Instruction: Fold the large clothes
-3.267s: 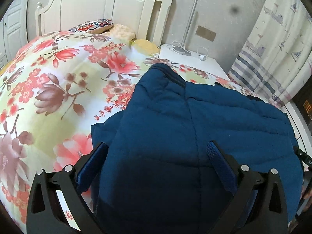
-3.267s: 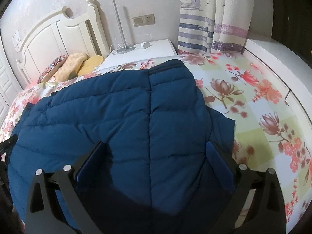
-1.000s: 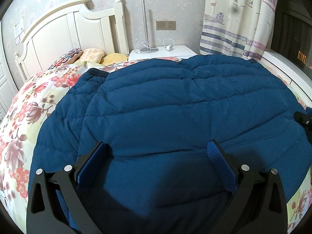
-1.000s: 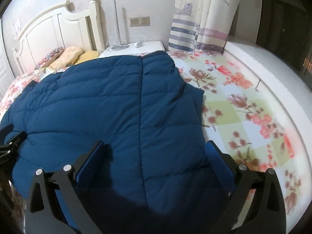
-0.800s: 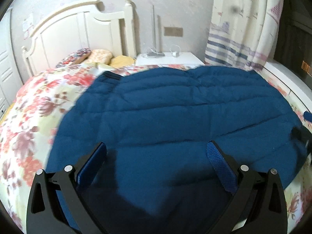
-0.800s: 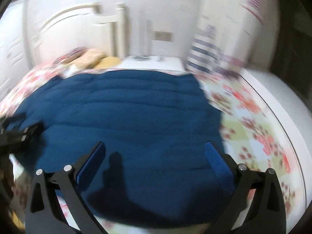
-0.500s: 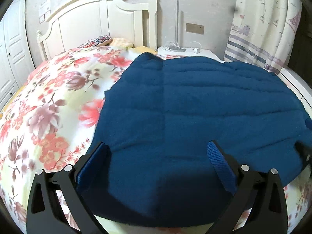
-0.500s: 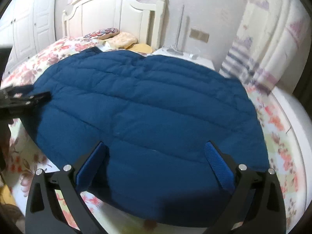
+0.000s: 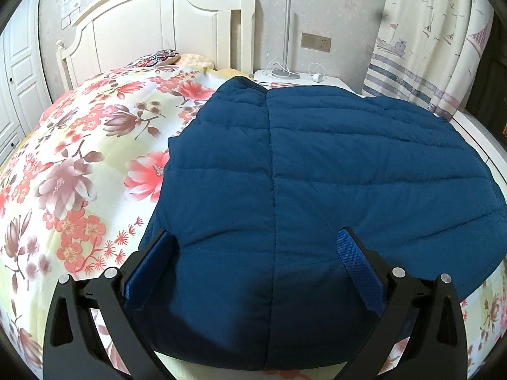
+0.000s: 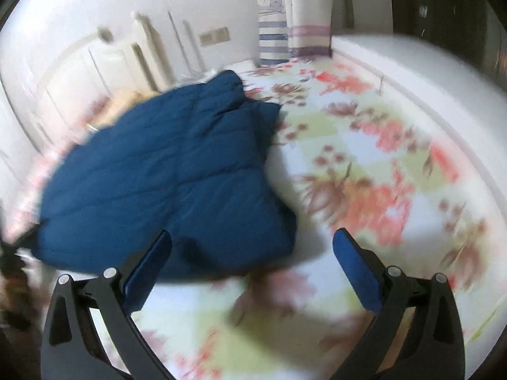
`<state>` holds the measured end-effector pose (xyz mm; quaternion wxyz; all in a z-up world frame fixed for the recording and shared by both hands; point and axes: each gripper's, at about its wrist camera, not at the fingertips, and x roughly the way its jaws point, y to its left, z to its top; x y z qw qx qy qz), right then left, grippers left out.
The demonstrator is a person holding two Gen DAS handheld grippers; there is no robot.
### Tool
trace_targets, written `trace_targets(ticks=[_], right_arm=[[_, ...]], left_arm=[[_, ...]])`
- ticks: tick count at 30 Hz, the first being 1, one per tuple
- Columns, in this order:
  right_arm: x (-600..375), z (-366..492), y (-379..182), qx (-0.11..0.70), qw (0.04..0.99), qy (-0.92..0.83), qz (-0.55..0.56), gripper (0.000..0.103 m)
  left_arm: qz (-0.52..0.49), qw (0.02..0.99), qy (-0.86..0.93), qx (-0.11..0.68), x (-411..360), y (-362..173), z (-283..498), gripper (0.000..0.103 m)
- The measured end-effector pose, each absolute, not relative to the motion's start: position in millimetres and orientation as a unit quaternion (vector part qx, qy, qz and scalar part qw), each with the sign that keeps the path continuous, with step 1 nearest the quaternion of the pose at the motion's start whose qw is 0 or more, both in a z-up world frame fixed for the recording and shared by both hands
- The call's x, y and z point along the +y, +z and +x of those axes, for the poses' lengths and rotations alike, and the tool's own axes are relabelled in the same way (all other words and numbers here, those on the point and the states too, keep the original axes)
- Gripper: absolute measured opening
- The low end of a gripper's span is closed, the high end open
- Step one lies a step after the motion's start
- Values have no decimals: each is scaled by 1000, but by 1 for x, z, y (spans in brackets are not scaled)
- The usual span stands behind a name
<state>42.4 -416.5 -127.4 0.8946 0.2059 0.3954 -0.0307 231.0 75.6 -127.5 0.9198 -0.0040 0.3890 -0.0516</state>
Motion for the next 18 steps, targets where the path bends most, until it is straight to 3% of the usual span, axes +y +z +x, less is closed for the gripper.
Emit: trace_targets(ticks=[7,16,18], right_arm=[[-403,42,-146,396,870,52,289,99],[-380,143,-154,361,853,37,375,95],[-377,147,-157,351,854,30,382,65]], left_arm=[[-3,920,-51,389,76,-128,230,99],[1,919,-47,392,74,-128,232,99],[0,919,-47,393,75,-129,233,99]])
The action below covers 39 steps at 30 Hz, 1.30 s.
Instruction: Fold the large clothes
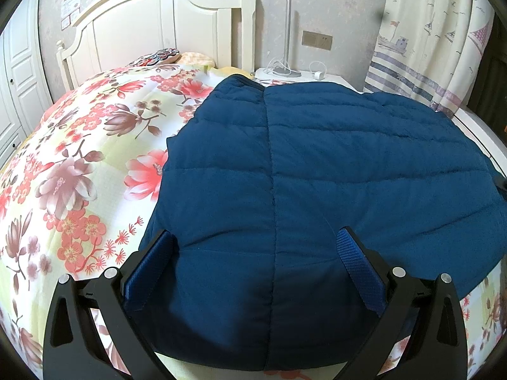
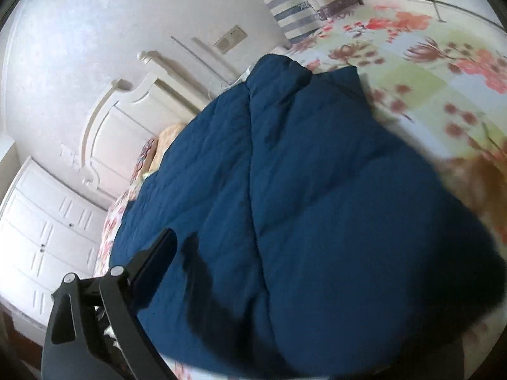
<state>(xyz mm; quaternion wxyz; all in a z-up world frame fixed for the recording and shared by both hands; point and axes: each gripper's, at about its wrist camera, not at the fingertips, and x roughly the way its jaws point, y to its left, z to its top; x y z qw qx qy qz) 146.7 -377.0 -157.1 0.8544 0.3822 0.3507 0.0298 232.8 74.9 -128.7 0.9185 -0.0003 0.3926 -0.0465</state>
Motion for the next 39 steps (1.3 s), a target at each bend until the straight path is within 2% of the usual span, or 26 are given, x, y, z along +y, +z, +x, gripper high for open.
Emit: trace_targets(ticks=[1,2,4,8,14,19,21,25,29,32,35,37,39], right_arm=[[-380,142,-159,333,853,41,399,49],[-385,133,-160,314,851,55,416,39],[-393,113,-162,297,845,70,438,32],[-408,66,-168,279,817,95,495,27],[-440,4,-154,257,837,78,476,25],[-447,-22,-136,252,866,52,429,25],[-444,-24,-127,251,874,52,412,25],[-442,-24,-120,252,882,50,396,25],[-445,-22,-117,257,882,51,393,25],[-441,-22,-116,257,887,48,382,25],[-441,-21,-118,256,888,43,380,25],[-436,-18,-110,250,893,38,373,25],[-426,-13,-95,241,904,29,353,25]], left_arm=[[-1,919,-47,392,75,-129,233,99],[-2,919,-48,392,75,-128,232,99],[4,920,-44,390,72,-127,231,99],[16,921,-44,386,64,-120,212,98],[32,920,-123,371,19,-72,190,98],[81,910,-181,365,-83,-44,214,98],[105,906,-172,373,-129,-44,236,98],[141,900,-119,395,-155,-54,301,98],[188,860,-134,455,-177,-102,342,99],[145,886,-130,421,-153,-82,322,98],[112,915,-160,354,-131,-53,257,98],[139,914,-185,334,-124,-61,202,98],[171,887,-227,364,-125,-89,164,98]])
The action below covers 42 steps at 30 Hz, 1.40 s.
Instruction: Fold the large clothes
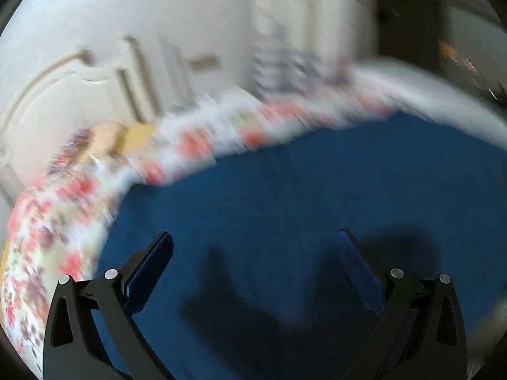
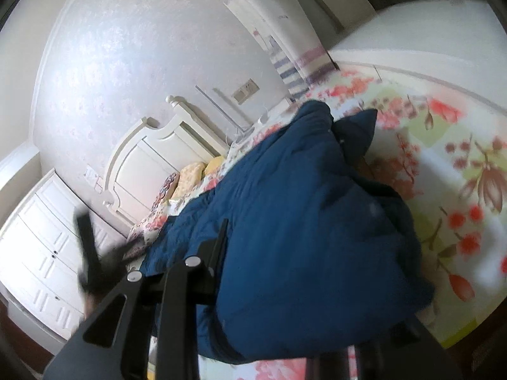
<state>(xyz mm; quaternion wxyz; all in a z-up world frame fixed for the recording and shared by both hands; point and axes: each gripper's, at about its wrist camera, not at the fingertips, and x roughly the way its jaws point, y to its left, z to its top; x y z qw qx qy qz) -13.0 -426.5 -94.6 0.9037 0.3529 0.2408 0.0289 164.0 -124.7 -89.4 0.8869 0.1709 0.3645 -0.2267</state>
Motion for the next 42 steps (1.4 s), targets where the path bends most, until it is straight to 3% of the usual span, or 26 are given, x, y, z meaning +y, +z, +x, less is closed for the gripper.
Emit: trace_targets(ticks=[5,8,11,14,18,20,30,33,35,37,40,42], right_arm=[[-363,9,-38,232,949,-2,215,25],[-300,27,-5,225,971,-25,81,25],[-202,50,11,219,970,-30,-105,25],[-96,62,-17,210,935,-11,-285,26],[19,61,-135,249,813,54,-523,33],[39,51,-175,196,771,20,-606,33],[21,57,-165,211,803,15,-557,37],[26,37,-163,174,786,55,-591,44],[18,21,-151,174,796,104,-570,66],[-2,8,-123,209,828,185,-486,80],[-43,4,-71,232,877,284,-309,78],[-68,18,-42,231,902,297,-213,69]], left_arm=[[180,880,-299,323,-92,-110,83,98],[150,847,-384,336,-55,-106,62,98],[76,881,-329,331,10,-96,73,98],[-34,927,-219,301,99,-79,88,98],[-128,948,-137,256,187,-63,82,98],[-129,951,-118,256,202,-64,81,98],[-120,934,-173,288,172,-85,92,98],[-108,938,-174,281,167,-78,92,98],[-97,943,-165,273,168,-68,92,98],[-90,947,-162,261,168,-56,93,98],[-78,954,-162,241,165,-36,94,98],[-62,956,-168,233,157,-22,100,98]])
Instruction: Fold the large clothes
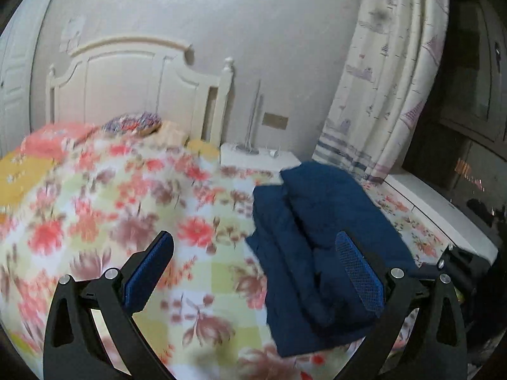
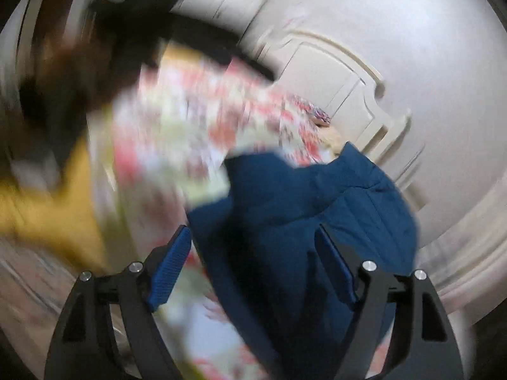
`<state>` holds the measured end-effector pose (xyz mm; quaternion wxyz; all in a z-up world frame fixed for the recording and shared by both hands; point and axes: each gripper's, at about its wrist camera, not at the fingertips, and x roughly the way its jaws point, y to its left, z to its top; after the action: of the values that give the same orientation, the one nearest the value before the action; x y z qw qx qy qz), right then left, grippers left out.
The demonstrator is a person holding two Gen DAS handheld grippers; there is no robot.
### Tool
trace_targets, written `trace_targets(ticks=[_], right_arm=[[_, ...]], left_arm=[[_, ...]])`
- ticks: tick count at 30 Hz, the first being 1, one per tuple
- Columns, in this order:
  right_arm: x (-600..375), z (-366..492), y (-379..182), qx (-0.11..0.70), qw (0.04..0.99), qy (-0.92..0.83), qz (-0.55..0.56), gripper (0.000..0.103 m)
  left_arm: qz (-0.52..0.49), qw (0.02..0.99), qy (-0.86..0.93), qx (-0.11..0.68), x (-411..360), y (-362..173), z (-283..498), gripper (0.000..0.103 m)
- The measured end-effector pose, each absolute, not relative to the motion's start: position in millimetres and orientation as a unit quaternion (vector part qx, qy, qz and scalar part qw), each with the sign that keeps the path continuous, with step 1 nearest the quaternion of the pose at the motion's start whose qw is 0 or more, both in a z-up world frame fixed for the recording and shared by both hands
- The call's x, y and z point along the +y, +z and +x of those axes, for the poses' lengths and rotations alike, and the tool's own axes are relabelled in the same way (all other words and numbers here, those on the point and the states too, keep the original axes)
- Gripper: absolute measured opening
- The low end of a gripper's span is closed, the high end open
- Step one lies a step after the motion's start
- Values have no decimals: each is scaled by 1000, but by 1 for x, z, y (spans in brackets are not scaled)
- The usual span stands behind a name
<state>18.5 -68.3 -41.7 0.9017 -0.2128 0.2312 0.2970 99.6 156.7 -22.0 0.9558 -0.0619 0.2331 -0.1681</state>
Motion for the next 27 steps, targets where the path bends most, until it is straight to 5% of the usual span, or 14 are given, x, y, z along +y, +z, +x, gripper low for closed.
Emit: trace_targets(ticks=[2,7,9,14,24,27], right_arm=[[-79,38,-28,234,916,277,-174,56],[-58,90,-45,283,902,280,-165,55],[-37,83,-78,310,876,297,-219,46],[-32,62,-111,295,876,284,-253,45],[-27,54,-124,263,884,263,-283,44],[-26,51,-126,257,883,263,-291,45]], left_arm=[[-28,960,-175,218,139,0,107,98],[15,960,-195,199,95,51,138,98],[33,957,-204,203,74,64,152,98],[76,941,-228,239,17,62,191,98],[80,921,-152,351,-15,-53,268,98],[-31,895,-201,396,22,-107,300,99]])
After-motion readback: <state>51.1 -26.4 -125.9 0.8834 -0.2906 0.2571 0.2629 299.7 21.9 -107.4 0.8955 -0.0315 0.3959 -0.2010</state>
